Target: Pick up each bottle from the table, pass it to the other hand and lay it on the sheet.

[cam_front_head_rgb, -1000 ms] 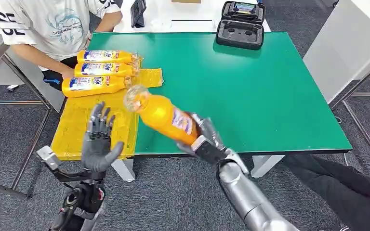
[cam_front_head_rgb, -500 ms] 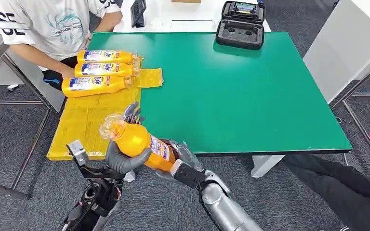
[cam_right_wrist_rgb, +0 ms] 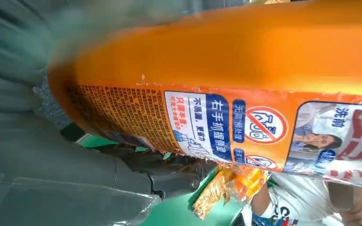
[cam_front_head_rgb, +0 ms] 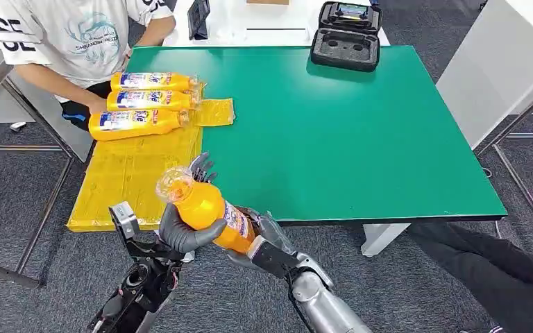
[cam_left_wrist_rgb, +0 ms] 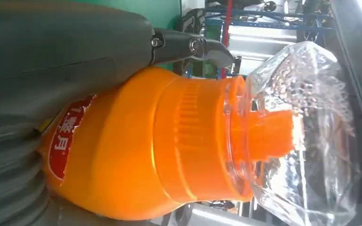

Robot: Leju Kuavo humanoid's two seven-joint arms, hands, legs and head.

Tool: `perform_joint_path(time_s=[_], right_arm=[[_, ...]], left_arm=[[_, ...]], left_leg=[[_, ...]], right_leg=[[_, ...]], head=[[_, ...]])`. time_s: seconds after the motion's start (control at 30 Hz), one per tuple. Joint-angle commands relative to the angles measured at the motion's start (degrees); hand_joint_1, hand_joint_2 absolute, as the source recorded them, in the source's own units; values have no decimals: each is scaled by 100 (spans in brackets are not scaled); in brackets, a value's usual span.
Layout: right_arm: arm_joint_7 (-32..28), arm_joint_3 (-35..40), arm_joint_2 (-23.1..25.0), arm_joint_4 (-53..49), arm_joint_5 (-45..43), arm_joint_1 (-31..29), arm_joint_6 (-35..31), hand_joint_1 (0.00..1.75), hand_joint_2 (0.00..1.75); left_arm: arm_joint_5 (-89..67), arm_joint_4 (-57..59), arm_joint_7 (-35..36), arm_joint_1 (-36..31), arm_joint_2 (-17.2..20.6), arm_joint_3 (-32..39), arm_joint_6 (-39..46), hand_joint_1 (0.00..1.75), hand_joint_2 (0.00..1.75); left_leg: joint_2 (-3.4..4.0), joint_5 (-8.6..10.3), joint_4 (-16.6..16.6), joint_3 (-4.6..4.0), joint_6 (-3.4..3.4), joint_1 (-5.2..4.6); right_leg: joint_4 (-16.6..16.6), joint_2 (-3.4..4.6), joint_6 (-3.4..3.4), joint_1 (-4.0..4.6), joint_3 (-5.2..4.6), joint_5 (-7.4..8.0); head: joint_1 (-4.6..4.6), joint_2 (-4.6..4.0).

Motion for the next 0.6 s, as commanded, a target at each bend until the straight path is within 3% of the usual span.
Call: perform_joint_path(time_s=[0.03,0.3,0.33,0.37,0.43,0.6], right_arm=[[30,54,-69,125,43,-79,27,175,175],[100,-13,-46,-29,127,-3,49,175,175],[110,-31,-42,-48,135,19,52,175,175],[119,-30,-46,-54,148,35,53,175,175],[120,-38,-43,-74,151,69,54,175,175],[144,-78,-26,-115,184,109,73,175,175]], left_arm=[[-28,392,42,-266,109,-259,-13,0,175],[31,505,123,-298,80,-249,-323,2,175],[54,530,151,-297,66,-234,-357,33,175],[7,533,126,-312,78,-268,-374,164,175],[2,529,129,-320,69,-268,-384,175,175],[45,552,180,-284,53,-195,-411,175,175]], left_leg=[[-5,-5,-5,18,-5,3],[-5,-7,-5,22,-7,3],[-5,-5,-5,17,-5,2],[-5,-10,-5,30,-8,3],[-6,-4,-5,18,-5,1],[-3,-7,-4,23,-6,2]], right_leg=[[-5,-5,-4,3,20,-6],[-4,-6,-6,3,24,-9],[-4,-6,-5,2,19,-7],[-4,-6,-7,3,32,-12],[-3,-7,-4,1,19,-7],[-4,-4,-5,2,24,-9]], head=[[-2,0],[0,0],[-2,0],[0,0],[0,0],[0,0]])
